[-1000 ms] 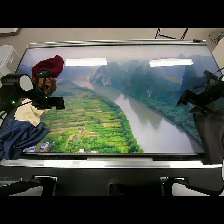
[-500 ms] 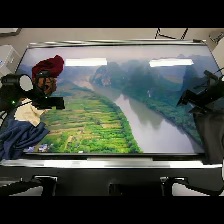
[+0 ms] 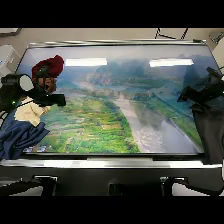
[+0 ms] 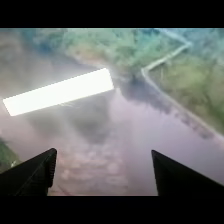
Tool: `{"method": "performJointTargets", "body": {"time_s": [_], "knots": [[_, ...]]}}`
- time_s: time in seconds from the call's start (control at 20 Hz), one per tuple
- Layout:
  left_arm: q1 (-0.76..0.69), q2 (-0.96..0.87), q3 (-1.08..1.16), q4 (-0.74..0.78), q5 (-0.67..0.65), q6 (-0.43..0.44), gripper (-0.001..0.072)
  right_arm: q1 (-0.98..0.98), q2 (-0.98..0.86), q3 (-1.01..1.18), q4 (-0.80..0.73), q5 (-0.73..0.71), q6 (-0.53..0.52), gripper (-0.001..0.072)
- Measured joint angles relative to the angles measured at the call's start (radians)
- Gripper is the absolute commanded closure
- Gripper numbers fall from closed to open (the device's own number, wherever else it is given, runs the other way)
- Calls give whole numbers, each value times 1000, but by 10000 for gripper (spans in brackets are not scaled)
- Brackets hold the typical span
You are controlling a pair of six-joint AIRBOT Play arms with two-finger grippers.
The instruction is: Fold the clothes and pants, and hang the long-sleeved shirts on hangers.
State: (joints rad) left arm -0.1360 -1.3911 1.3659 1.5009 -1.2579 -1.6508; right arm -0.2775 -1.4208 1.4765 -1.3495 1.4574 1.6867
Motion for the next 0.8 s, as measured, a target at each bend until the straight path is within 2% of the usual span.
{"method": "performJointTargets", "body": {"time_s": [0.25,0.4,0.6,0.7,0.8], "knots": [[-1,0,16,-2,87,-11,0,0,-1,0,2,-105,2,40],[77,0,86,182,-11,-55,-1,0,-1,0,-7,-113,-18,41],[355,4,137,332,-251,-70,-4,0,-1,0,-16,-95,-42,42],[509,13,105,303,-298,-64,-4,0,-1,0,-15,-72,-45,42],[636,22,37,248,-291,-47,-5,0,-1,0,0,-39,-46,42]]}}
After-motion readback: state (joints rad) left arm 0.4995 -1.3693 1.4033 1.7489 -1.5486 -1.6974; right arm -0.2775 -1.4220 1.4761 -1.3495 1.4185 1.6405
